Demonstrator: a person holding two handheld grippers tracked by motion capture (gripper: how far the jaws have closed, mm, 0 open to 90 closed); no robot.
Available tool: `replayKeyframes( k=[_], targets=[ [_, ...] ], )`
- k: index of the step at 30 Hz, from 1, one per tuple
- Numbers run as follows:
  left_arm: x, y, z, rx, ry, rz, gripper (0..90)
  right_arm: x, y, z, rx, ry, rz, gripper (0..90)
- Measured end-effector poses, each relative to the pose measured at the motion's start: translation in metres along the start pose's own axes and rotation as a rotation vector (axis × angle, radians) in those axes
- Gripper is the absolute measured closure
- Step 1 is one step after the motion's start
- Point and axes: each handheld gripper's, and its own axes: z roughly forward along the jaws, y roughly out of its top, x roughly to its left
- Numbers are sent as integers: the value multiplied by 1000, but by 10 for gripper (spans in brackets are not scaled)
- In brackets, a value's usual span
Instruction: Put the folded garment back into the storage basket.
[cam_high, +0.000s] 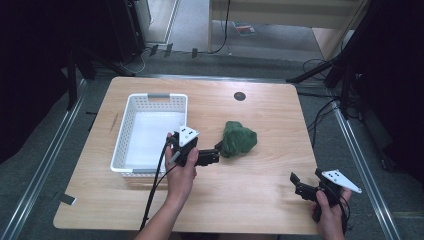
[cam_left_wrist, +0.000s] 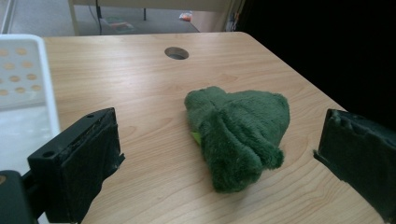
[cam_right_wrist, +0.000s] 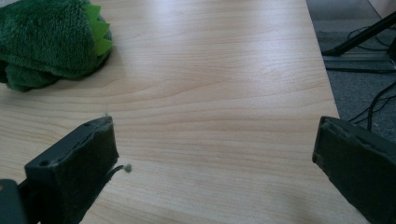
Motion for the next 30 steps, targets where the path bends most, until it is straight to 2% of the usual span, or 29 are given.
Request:
replayKeyframes(
  k=[5,7,10,13,24,28,30],
  targets=[
    [-9,-1,16,25,-7,11,0,0,0,0,0,1,3,1],
    [-15,-2,27,42,-13,12,0,0,0,0,1,2,4,1],
    [-19,-4,36,67,-12,30,0,0,0,0,2,1,8,1],
    [-22,-5,43,80,-10,31,0,-1,0,0,2,3,11,1],
    [-24,-14,78,163,13,-10,0,-1,0,0,3,5,14,1],
    [-26,-17,89,184,2,-12,0,-1,0,0,1,5,18,1],
    [-31,-20,96,203,13,-4,15,-2,0,0,-1,7,20,1]
  ],
)
